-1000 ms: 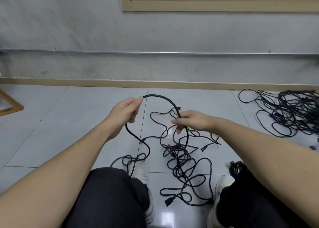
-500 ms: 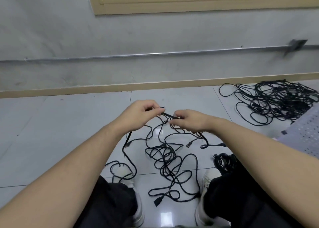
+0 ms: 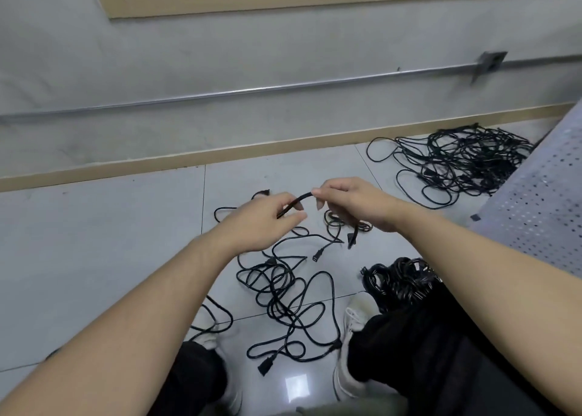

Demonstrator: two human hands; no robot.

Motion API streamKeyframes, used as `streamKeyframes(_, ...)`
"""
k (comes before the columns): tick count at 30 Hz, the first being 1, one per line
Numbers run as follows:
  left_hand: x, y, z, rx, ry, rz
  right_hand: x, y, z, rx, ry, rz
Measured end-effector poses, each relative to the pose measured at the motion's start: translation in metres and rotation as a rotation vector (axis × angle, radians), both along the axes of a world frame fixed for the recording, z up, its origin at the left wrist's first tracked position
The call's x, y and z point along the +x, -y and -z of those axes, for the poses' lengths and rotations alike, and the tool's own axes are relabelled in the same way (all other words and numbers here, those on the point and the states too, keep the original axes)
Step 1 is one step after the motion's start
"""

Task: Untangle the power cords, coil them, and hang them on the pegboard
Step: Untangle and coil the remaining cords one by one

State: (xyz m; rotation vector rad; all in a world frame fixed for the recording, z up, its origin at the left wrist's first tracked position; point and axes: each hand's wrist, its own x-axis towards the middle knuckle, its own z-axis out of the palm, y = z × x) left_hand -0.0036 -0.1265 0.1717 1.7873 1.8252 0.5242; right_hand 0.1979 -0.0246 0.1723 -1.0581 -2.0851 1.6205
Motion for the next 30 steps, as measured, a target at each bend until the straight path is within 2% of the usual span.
streamKeyframes(1,0.007,-0.004,0.000,0.028,0.048,-0.021,0.004,-0.002,-0.001,-0.024,-0.026,0.028)
streamKeyframes(5,0.013,-0.017,-0.002,-0.006,0.533,-0.200,0.027,-0.010,-0.002,-0.094,-0.048,0.085)
streamKeyframes(9,0.013,-0.029,-0.007,0.048,0.732,-0.323,0.040,-0.016,0.005,-0.119,0.028,0.040)
streamKeyframes(13,0.006,-0.038,-0.002,-0.015,0.636,-0.305,0.038,-0.021,0.004,-0.027,-0.029,0.151)
streamKeyframes(16,0.013,-0.038,0.005,-0.045,0.485,-0.115,0.038,-0.021,0.002,0.108,0.071,0.123)
streamKeyframes(18,0.024,-0.036,0.009,-0.071,0.385,0.007,0.041,-0.021,0.002,0.111,0.107,0.099)
streamKeyframes(20,0.034,-0.038,0.010,-0.094,0.401,-0.007,0.050,-0.024,0.001,0.054,0.084,0.131)
streamKeyframes(24,0.038,-0.046,0.005,-0.095,0.641,-0.109,0.073,-0.030,-0.003,-0.069,-0.137,0.202)
streamKeyframes(27,0.048,-0.047,0.010,-0.133,0.616,-0.062,0.071,-0.034,-0.001,-0.234,-0.399,0.281)
streamKeyframes(30,0.061,-0.051,0.018,-0.107,0.602,-0.084,0.055,-0.030,-0.005,-0.399,-0.553,0.366)
